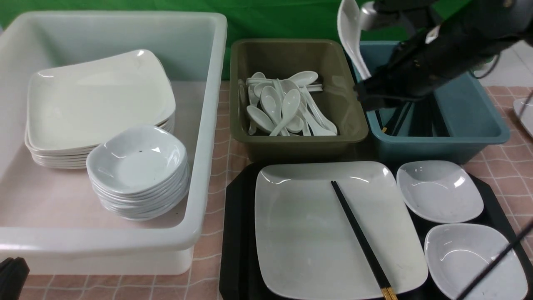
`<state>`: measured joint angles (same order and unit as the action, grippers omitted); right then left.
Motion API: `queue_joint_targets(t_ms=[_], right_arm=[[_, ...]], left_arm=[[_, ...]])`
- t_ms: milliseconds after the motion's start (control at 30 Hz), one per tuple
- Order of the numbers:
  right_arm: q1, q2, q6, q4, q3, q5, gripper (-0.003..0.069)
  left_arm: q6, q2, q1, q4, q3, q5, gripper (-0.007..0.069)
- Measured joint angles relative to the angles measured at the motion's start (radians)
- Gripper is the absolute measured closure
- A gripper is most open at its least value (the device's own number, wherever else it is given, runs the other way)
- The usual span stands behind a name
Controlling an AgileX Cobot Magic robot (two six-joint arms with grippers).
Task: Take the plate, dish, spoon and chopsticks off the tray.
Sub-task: Use the right arm to put the soup spoon into the small storage box in the middle, then use the right arm to grab a pair of chopsticks from the plate
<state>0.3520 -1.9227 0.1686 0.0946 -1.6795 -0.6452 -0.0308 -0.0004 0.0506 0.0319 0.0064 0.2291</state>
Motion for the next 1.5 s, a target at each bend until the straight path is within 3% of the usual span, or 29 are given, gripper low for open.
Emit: queue_joint_targets(t_ms=[200, 367, 467, 533, 600, 700, 733, 767, 800, 833, 933, 1133, 1333, 1400, 1467, 1500], right_arm=[[0.016, -0.183, -0.019, 0.004, -0.163, 0.093, 0.0441], [0.016, -0.247, -0.026, 0.003, -0.205, 0.115, 0.0233], [0.016, -0.243, -0.037, 0.003, -0.208, 0.093, 0.0155], [0.016, -0.232, -0.046, 0.003, -0.208, 0.066, 0.0144], [0.016, -0.201, -0.053, 0.002, -0.208, 0.002, 0.0155], [0.016, -0.122, -0.052, 0.001, -0.209, -0.122, 0.0265], [0.016, -0.122, -0.05, 0.001, -0.209, -0.131, 0.0265], [0.016, -0.06, -0.045, 0.001, -0.208, -0.224, 0.0388], [0.016, -0.06, -0.045, 0.001, -0.208, -0.235, 0.0388], [0.016, -0.002, -0.028, 0.001, -0.209, -0.33, 0.0507], [0.016, 0.072, -0.006, 0.002, -0.212, -0.479, 0.062], [0.017, 0.227, -0.017, 0.006, -0.116, -0.486, 0.0629], [0.057, 0.369, -0.106, 0.01, 0.179, -0.483, 0.062], [0.087, 0.388, -0.126, 0.01, 0.268, -0.481, 0.0594], [0.156, 0.39, -0.138, 0.001, 0.429, -0.451, 0.0487], [0.161, 0.389, -0.138, 0.001, 0.429, -0.445, 0.0476]], left_arm=[[0.0, 0.0, 0.0, 0.0, 0.0, 0.0, 0.0603], [0.0, 0.0, 0.0, 0.0, 0.0, 0.0, 0.0603], [0.0, 0.0, 0.0, 0.0, 0.0, 0.0, 0.0603], [0.0, 0.0, 0.0, 0.0, 0.0, 0.0, 0.0603], [0.0, 0.0, 0.0, 0.0, 0.0, 0.0, 0.0603], [0.0, 0.0, 0.0, 0.0, 0.0, 0.0, 0.0603], [0.0, 0.0, 0.0, 0.0, 0.0, 0.0, 0.0603], [0.0, 0.0, 0.0, 0.0, 0.0, 0.0, 0.0603], [0.0, 0.0, 0.0, 0.0, 0.0, 0.0, 0.0603], [0.0, 0.0, 0.0, 0.0, 0.0, 0.0, 0.0603], [0.0, 0.0, 0.0, 0.0, 0.0, 0.0, 0.0603], [0.0, 0.0, 0.0, 0.0, 0.0, 0.0, 0.0603], [0.0, 0.0, 0.0, 0.0, 0.0, 0.0, 0.0603], [0.0, 0.0, 0.0, 0.0, 0.0, 0.0, 0.0603], [0.0, 0.0, 0.0, 0.0, 0.0, 0.0, 0.0603], [0.0, 0.0, 0.0, 0.0, 0.0, 0.0, 0.0603]])
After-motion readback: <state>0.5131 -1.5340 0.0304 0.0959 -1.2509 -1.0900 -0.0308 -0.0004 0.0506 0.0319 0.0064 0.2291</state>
